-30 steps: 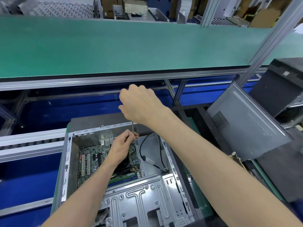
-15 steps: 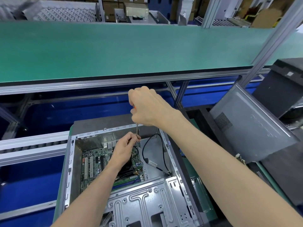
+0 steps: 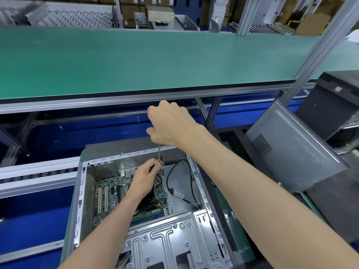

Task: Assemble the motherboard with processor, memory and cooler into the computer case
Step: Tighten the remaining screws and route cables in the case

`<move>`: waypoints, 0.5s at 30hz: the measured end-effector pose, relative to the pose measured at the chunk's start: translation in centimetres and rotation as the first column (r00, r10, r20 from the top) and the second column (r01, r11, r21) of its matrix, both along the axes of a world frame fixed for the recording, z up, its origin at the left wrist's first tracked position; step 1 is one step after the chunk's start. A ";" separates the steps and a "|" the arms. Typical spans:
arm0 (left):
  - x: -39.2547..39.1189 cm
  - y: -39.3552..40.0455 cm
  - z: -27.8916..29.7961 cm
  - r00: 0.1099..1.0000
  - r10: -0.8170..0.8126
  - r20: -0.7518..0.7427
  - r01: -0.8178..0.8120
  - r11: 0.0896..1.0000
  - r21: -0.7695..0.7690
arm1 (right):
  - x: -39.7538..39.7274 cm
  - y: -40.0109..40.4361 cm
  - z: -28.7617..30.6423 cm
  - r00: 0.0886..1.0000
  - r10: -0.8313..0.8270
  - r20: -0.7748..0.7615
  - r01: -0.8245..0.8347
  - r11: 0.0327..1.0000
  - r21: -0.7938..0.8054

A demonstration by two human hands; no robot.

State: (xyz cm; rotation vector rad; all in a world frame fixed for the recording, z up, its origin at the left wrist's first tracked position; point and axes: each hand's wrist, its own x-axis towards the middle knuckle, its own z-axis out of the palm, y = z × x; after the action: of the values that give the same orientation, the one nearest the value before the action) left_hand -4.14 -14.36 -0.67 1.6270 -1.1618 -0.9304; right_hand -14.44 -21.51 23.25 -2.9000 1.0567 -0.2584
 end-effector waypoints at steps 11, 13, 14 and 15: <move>0.2 0.1 -0.1 1.000 0.013 0.017 -0.013 1.000 0.019 | 1.1 0.9 -0.3 0.999 0.032 -0.020 -0.034 0.992 -0.121; 0.1 0.2 -0.1 1.000 0.026 0.000 -0.026 1.000 0.012 | 0.9 0.6 0.3 0.992 0.120 -0.025 -0.119 0.992 0.046; 0.1 0.2 0.0 1.000 0.029 -0.001 -0.029 1.000 0.011 | 0.8 0.6 0.4 0.990 0.139 -0.024 -0.137 0.987 0.087; 0.1 0.2 0.0 1.000 0.029 0.006 -0.029 1.000 0.012 | 0.7 0.6 0.3 0.990 0.137 -0.024 -0.134 0.988 0.076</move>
State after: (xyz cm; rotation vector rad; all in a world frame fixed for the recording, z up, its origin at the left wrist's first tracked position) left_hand -4.06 -14.13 -0.62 1.6529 -1.1357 -0.9171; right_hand -13.76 -20.91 23.56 -2.9003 0.8483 -0.1674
